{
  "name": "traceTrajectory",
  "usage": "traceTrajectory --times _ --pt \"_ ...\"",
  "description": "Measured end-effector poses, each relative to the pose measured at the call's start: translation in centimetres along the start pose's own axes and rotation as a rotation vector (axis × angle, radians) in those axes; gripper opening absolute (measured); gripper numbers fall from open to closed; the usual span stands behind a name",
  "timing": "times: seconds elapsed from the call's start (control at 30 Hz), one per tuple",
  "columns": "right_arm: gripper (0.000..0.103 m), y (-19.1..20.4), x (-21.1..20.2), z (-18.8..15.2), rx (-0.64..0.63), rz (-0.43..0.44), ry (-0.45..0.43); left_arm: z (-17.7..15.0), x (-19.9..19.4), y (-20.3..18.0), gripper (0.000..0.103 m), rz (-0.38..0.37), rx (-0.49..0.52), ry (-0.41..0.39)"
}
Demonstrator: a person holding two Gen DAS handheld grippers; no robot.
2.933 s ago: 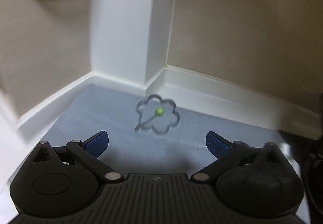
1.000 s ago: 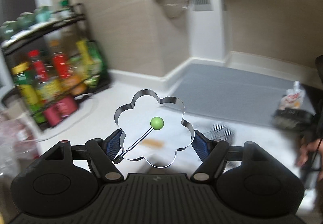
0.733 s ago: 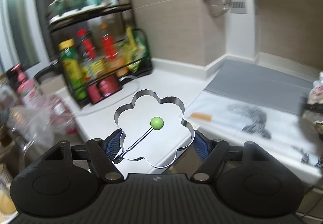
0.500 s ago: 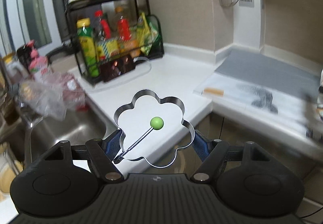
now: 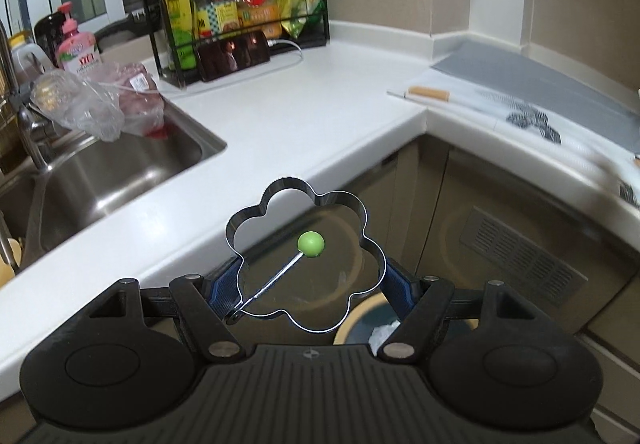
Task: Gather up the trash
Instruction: 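Carry the egg ring and snack pouch off the mat toward the bin with both grippers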
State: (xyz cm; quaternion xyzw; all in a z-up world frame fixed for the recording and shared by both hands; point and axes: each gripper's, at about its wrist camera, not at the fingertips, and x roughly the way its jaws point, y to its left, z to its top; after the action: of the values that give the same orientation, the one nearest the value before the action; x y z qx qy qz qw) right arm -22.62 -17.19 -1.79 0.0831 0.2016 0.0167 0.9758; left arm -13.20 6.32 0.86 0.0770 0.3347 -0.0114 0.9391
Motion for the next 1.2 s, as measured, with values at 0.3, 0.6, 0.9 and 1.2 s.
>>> traceTrajectory --times 0.3,0.6,0.9,1.2 --pt "0.031 2.9 1.4 -2.9 -0.029 0.060 0.129 -1.8 1.0 -1.8 0.079 -0.030 0.022 0.037" --pt "0.031 3.3 1.8 -3.4 -0.013 0.072 0.159 -2.0 1.3 -2.6 0.079 -0.043 0.035 0.044" --pt "0.031 3.4 2.1 -3.5 -0.026 0.072 0.168 -2.0 1.5 -2.8 0.079 -0.044 0.042 0.048" --pt "0.031 3.7 2.3 -3.7 -0.071 0.059 0.169 -2.1 1.7 -2.9 0.079 -0.045 0.042 0.055"
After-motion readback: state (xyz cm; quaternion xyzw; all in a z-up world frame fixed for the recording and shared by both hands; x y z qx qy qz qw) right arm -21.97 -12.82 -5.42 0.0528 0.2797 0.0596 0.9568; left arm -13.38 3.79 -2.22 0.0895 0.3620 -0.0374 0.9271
